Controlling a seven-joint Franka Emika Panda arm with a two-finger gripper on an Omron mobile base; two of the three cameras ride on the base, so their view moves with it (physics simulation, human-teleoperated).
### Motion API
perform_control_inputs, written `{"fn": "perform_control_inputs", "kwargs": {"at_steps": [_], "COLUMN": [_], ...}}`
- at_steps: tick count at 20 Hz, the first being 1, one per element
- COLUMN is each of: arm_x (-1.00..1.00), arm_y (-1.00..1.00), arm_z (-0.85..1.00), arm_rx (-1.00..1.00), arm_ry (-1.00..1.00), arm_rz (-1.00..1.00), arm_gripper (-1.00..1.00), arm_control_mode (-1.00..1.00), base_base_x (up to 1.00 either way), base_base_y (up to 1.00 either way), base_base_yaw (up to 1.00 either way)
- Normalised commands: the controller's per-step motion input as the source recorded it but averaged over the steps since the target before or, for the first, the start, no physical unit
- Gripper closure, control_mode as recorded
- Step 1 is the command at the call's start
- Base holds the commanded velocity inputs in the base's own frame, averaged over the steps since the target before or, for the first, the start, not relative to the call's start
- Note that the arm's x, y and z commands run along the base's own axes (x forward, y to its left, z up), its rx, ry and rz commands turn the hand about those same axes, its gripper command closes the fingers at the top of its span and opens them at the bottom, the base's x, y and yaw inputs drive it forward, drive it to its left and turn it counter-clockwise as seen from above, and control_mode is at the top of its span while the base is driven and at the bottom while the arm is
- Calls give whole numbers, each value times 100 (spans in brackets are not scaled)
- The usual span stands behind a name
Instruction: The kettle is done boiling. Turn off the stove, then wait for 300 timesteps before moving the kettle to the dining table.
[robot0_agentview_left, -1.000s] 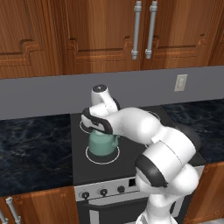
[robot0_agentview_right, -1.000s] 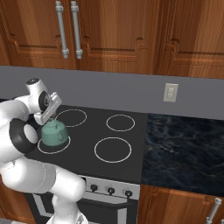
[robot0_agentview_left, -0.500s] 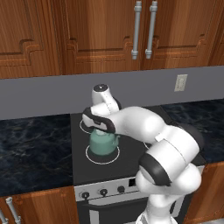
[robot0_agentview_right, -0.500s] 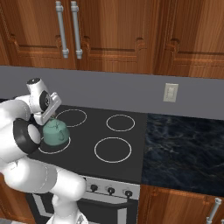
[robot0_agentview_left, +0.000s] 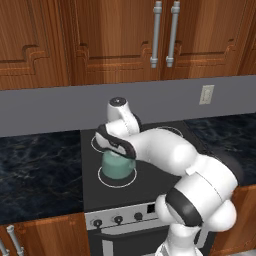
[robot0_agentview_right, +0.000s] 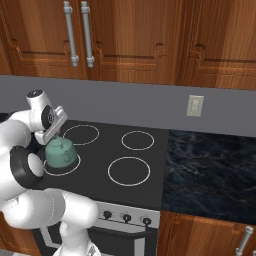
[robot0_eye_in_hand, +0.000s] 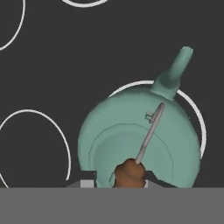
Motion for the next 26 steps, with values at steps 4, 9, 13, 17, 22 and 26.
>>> {"fn": "perform_control_inputs", "kwargs": {"at_steps": [4, 9, 13, 17, 22, 26], "arm_x": [-28, -24, -26, -26, -28, -32], "arm_y": [0, 0, 0, -2, -4, -9], "arm_z": [32, 38, 41, 47, 57, 52], "arm_rx": [2, 1, 3, 5, 5, 4], "arm_ry": [-11, -10, -10, -8, -6, -2], "arm_rz": [0, 0, 0, -1, -3, -4], "arm_gripper": [100, 100, 100, 100, 100, 100], "arm_control_mode": [-100, -100, -100, -100, -100, -100], "base_base_x": [0, 0, 0, 0, 0, 0], "base_base_y": [0, 0, 0, 0, 0, 0], "base_base_yaw": [0, 0, 0, 0, 0, 0]}}
